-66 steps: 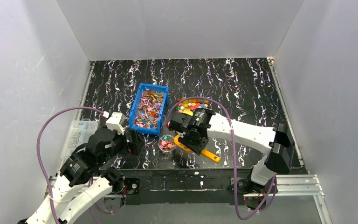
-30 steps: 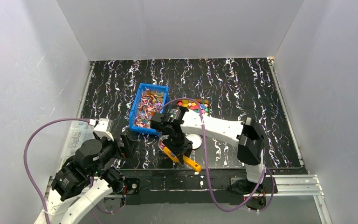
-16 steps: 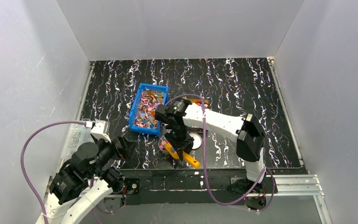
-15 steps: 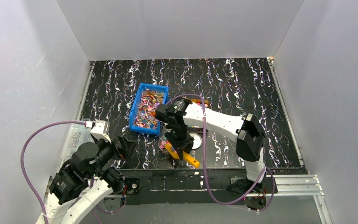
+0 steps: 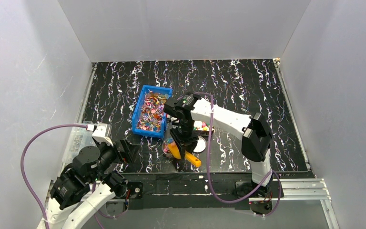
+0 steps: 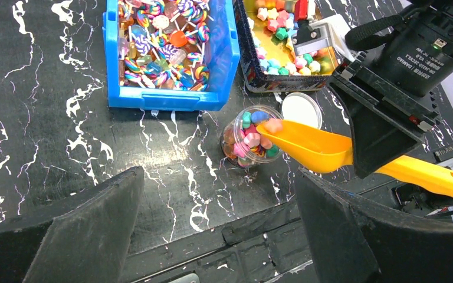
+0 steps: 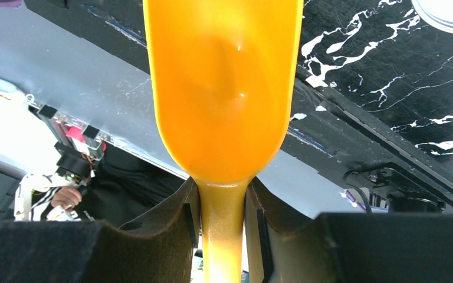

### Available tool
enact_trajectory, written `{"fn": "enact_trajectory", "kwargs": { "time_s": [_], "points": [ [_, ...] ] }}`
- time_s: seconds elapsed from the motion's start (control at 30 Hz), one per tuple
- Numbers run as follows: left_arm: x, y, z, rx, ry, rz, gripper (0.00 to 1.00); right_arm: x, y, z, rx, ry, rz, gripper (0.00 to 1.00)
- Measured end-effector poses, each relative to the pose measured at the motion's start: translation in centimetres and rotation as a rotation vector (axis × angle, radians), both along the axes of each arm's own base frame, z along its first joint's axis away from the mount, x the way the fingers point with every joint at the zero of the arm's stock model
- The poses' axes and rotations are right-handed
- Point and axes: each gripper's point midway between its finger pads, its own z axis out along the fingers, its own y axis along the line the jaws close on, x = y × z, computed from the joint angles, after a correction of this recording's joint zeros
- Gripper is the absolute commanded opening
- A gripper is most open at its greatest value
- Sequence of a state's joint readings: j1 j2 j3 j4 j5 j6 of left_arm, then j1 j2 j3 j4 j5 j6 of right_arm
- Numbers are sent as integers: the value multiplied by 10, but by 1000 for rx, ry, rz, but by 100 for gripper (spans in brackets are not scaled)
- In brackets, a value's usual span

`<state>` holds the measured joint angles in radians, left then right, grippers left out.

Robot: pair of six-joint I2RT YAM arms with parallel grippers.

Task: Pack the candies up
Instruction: Place the fake candies in the packing bottle, then place the spatula at the center of the board.

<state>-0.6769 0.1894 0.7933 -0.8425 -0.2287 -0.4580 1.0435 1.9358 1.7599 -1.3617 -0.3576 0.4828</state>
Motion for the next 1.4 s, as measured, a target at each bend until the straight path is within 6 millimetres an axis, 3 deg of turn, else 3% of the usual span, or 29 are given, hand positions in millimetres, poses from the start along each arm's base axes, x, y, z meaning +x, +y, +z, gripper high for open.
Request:
{"fn": "enact_trajectory", "kwargs": {
  "time_s": [0.63, 1.4],
  "points": [
    [-1, 1, 1, -8, -4, 4, 98, 2, 17, 7, 66, 134, -115, 1],
    [4, 1, -4, 19, 23, 21, 98, -2, 3, 37, 166, 109, -193, 1]
  ]
}}
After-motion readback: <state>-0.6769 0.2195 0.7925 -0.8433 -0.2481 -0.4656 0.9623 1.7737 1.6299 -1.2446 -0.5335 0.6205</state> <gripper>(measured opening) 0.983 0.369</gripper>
